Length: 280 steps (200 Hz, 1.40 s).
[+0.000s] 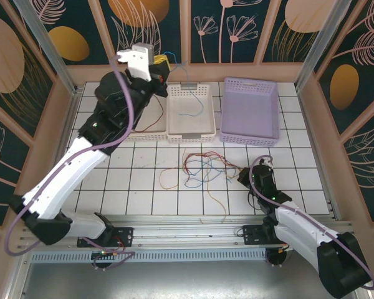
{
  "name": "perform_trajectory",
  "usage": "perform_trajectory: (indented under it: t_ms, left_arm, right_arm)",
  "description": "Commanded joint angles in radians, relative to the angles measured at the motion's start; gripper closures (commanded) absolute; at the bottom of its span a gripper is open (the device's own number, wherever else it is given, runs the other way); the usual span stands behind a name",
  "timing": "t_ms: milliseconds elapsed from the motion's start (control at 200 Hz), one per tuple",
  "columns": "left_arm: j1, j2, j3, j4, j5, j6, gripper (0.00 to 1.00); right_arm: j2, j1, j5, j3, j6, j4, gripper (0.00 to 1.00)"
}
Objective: Untangle the cables
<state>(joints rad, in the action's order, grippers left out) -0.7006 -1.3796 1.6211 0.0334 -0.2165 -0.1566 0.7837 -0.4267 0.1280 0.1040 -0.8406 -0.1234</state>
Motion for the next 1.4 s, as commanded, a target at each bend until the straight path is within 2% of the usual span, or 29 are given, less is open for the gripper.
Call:
perform_trajectory:
  t_ms: [0,325,741,1106,1356,1396]
  left_arm:
    - [0.039,-0.07,0.014,-0.103,0.054,-0.032,1.0]
    - [0.122,-0.279,-0.022,-0.225,0.123,-0.118,1.0]
    - [0.131,-0.517,-0.062,-0.328,0.224,-0.233,1.0]
    - [0.131,-0.557,-0.211,-0.395,0.232,-0.307,1.0]
    - [0.131,-0.602,-0.261,-0.347,0.235,-0.352,1.0]
    - [0.132,-0.608,-0.261,-0.337,0.233,-0.354,0.97]
  right_arm:
    - [-0.021,0.002,-0.024,-0.017,0.026,-0.009,1.0]
    - [-0.065,0.002,-0.042,-0.03,0.04,-0.013,1.0]
    - [-0.078,0.001,-0.054,-0.035,0.051,-0.027,1.0]
    - [-0.083,0.0,-0.06,-0.037,0.055,-0.029,1.0]
    - [-0.077,0.0,-0.062,-0.037,0.056,-0.032,1.0]
    - [-0.077,0.0,-0.062,-0.035,0.056,-0.031,1.0]
